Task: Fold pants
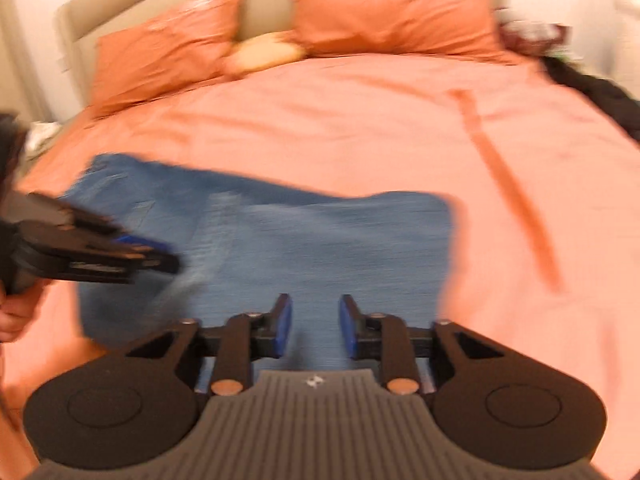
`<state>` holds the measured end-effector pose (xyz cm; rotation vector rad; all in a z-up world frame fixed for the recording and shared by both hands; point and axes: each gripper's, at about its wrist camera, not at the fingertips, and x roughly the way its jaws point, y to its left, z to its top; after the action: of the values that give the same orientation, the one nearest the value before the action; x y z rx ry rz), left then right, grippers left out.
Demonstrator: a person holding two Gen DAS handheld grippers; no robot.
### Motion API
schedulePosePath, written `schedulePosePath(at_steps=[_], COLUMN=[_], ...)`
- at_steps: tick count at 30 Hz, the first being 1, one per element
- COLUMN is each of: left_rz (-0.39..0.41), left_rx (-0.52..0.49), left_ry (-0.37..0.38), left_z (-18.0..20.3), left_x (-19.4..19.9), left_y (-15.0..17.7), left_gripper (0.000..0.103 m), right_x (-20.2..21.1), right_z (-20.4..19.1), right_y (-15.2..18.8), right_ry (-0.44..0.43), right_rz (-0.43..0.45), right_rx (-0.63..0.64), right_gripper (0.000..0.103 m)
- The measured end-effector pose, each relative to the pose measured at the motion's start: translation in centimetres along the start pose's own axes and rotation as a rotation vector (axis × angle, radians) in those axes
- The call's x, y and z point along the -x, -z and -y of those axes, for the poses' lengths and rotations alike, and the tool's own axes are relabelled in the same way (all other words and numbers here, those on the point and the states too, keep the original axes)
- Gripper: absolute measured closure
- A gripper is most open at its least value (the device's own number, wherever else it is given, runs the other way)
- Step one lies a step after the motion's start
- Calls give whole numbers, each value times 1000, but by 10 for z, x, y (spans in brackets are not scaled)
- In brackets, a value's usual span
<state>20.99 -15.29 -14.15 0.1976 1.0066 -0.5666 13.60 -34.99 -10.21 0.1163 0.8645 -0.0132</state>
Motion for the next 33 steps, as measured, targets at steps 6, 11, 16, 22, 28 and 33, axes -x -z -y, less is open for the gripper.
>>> schedulePosePath(at_steps=[6,11,16,22,28,33], left_rz=[17,23,19,-69,-149,-177], left_rx=[-48,-72,-64,-72,50,3], left_ry=[-3,5,38,-127,-145,-170], left_z=[25,36,36,27,-12,-9], left_x=[-10,-21,-37,-75,-82,-77], left_y=[-25,-44,-51,-49,-44,-36], left_gripper=[81,81,81,85,97,97], right_x=[-19,-70,-123,-128,-103,-94], right_z=[59,42,31,16,28,42], right_y=[-14,-25,-27,-33,-40,-58], right_ry=[11,-29,-59,-30,-61,-28], right_rz=[16,-23,-143,-167,-132,-82], right_rx=[-53,9,0,106,131,110], right_gripper=[91,95,103,103,103,103])
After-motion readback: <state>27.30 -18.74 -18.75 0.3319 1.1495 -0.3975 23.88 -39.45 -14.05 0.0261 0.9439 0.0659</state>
